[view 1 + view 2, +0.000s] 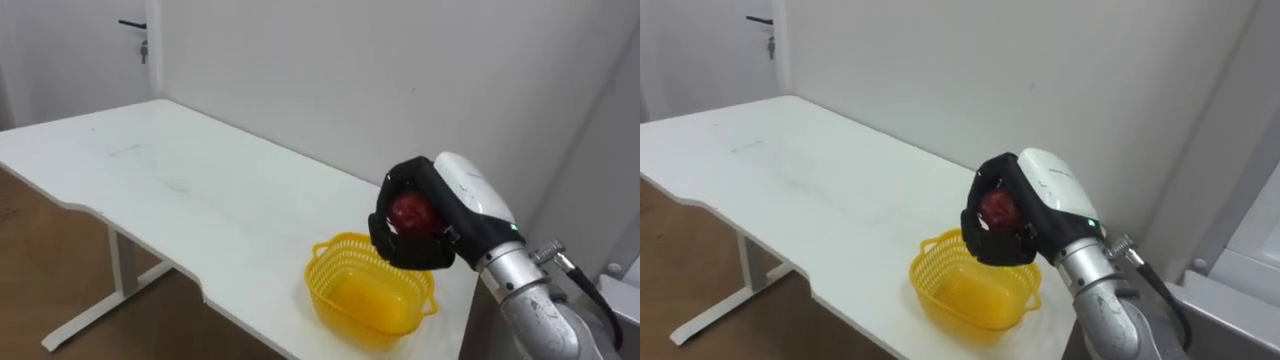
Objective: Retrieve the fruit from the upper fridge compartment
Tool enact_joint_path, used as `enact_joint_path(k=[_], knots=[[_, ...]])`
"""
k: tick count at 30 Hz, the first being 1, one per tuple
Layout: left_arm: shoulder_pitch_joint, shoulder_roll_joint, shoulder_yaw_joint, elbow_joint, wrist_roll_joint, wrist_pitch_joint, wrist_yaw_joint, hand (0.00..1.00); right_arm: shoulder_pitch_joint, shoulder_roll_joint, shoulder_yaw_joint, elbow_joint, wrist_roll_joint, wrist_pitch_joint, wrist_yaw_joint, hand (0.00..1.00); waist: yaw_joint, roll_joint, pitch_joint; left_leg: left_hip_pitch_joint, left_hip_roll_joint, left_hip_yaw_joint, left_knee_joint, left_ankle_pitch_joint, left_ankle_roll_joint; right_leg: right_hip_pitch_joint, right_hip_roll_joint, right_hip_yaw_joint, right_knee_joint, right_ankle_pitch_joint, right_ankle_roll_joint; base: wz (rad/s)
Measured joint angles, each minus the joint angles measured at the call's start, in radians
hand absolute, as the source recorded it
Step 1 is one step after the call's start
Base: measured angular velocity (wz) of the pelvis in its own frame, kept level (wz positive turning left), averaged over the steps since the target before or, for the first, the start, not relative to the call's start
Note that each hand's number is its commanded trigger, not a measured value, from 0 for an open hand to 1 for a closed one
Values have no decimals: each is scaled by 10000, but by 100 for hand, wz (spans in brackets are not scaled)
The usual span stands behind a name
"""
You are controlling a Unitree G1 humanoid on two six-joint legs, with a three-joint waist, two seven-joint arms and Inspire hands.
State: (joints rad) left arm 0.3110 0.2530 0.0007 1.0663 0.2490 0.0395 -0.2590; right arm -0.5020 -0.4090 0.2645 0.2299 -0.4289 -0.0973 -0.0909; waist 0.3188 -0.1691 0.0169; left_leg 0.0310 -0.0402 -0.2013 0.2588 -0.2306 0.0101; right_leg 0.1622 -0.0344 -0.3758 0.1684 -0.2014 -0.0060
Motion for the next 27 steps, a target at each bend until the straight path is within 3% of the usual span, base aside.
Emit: enact_joint_path(k=[6,12,14,15,16,27], knots=[[92,40,117,-74,-14,52,-6,0,-25,-17,585,926,-2,86,-8,100,330,-38,22,-42,-1,-34,-37,9,1,-56,-12,-119,-1,-10,17,0],[90,104,166,138,-8,88,12,0,-141,-16,785,1524,8,85,-10,100,526,-190,-15,-67,-33,-226,-10,11,-1,-47,-20,-306,-7,-13,22,10],[114,143,168,138,-8,172,10,0,-232,-16,787,1622,34,107,-12,100,557,-226,21,-67,-39,-250,12,26,-2,-42,-25,-380,-12,-13,22,9],[107,169,174,137,1,212,13,0,-276,-16,801,1625,150,107,-19,56,596,-258,34,-72,-39,-255,13,29,-1,-42,-25,-404,-14,-13,22,5],[106,202,173,137,7,214,21,0,-309,-16,872,1624,319,109,-46,0,634,-277,45,-74,-39,-256,13,29,-2,-42,-27,-418,-20,-13,22,0],[122,392,155,127,3,269,129,0,-358,-15,1183,1624,890,111,-366,0,751,-296,69,-198,-103,-490,19,35,11,-48,-47,-405,-17,-26,45,4]])
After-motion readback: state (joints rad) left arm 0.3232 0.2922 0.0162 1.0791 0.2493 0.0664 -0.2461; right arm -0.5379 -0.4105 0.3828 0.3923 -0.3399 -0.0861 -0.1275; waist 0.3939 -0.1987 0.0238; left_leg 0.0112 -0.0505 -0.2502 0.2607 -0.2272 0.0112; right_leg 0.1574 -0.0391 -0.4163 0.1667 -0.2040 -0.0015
